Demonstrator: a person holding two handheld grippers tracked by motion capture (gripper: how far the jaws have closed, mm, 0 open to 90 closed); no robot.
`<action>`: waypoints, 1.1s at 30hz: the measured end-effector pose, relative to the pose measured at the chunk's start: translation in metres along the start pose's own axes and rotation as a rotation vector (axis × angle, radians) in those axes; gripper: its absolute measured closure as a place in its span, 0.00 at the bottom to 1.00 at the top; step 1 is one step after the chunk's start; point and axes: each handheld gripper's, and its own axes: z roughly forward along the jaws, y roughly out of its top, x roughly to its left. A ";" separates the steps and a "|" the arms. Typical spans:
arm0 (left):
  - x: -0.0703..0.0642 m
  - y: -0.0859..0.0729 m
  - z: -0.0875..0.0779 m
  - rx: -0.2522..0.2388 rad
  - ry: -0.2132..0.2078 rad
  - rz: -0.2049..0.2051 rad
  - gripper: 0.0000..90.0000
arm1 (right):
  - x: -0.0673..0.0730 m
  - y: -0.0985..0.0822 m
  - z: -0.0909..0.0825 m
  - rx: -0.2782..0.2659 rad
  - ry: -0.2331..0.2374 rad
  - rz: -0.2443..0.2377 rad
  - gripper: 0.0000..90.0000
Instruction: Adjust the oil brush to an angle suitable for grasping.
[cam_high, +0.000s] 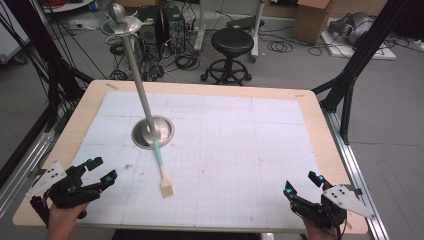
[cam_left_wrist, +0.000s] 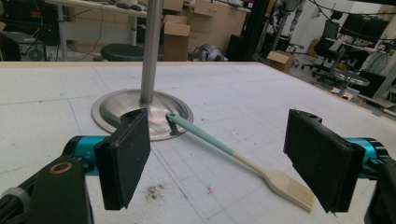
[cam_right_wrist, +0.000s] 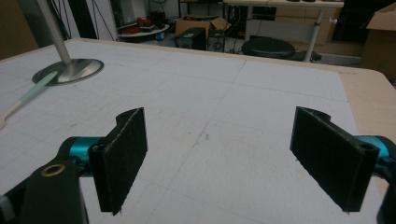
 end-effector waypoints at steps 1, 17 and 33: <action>0.000 0.000 0.000 0.001 0.001 -0.001 0.26 | 0.000 0.000 0.000 0.000 0.000 -0.001 0.19; -0.001 -0.003 0.009 0.058 -0.008 0.000 0.32 | -0.002 -0.001 -0.004 0.003 -0.010 0.009 0.20; -0.002 -0.006 0.023 0.183 0.012 0.046 0.97 | 0.003 0.000 -0.004 -0.005 -0.004 0.007 0.21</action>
